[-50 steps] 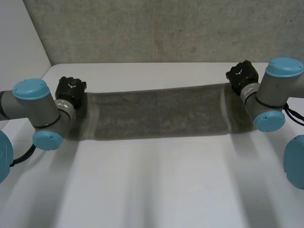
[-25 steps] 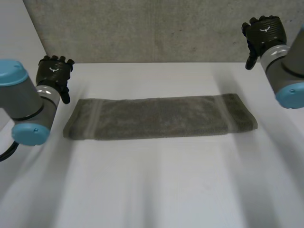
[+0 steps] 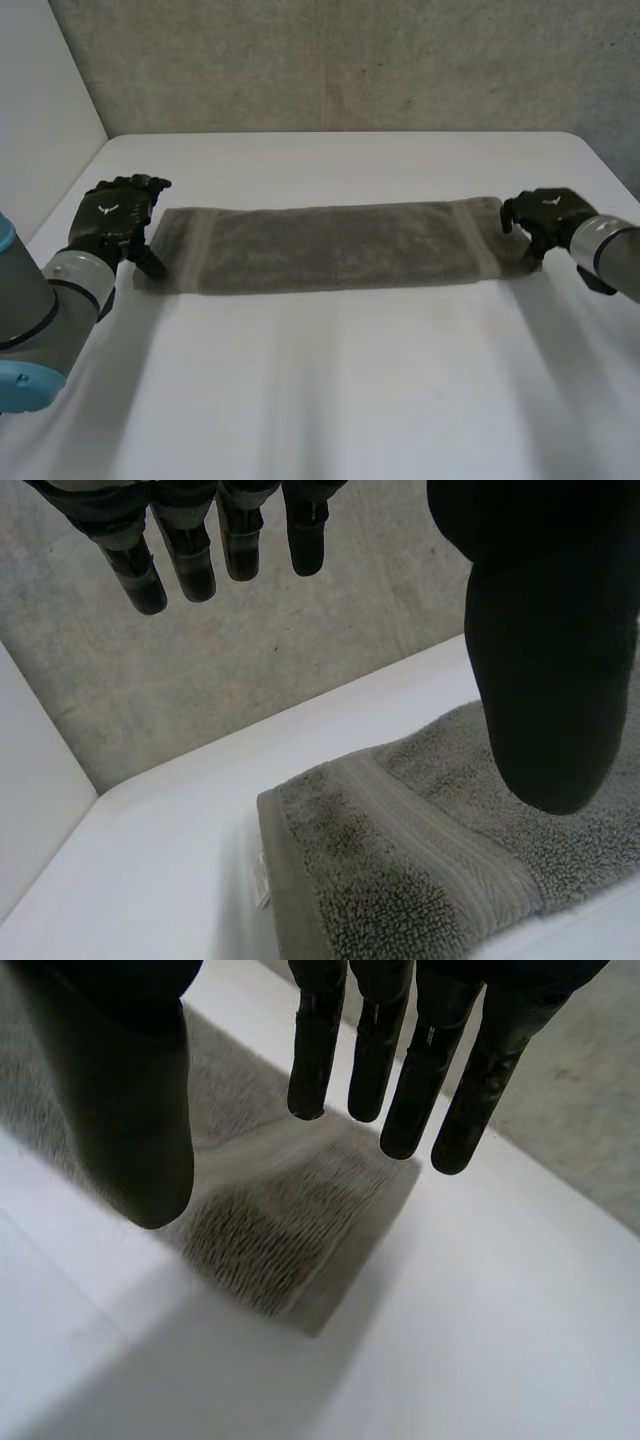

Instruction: Fold the laundry

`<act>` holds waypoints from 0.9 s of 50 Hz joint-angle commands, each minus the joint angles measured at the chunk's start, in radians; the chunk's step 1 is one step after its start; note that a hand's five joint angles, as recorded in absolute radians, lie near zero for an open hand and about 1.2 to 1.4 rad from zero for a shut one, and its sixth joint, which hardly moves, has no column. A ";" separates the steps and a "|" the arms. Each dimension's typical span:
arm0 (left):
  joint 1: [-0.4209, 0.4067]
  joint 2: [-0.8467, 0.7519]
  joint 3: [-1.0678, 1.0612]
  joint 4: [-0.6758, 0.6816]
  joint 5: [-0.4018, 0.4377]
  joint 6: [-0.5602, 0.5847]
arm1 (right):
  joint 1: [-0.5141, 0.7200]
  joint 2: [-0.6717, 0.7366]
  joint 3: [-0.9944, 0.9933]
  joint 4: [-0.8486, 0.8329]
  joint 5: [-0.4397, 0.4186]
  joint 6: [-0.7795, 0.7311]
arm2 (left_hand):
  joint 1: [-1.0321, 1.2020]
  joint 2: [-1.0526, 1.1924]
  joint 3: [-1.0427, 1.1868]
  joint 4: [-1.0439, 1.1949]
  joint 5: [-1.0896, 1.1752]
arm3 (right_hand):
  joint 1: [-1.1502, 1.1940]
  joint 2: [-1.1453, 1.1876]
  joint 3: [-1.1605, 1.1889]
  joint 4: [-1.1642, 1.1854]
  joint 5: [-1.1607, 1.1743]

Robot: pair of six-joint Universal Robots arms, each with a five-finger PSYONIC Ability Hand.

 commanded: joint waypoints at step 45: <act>0.000 0.024 -0.029 0.008 0.004 0.005 | -0.034 -0.069 -0.166 0.030 0.213 -0.371 | 0.001 0.009 0.008 0.009 -0.031 | 0.817 0.817 0.812 0.813 0.819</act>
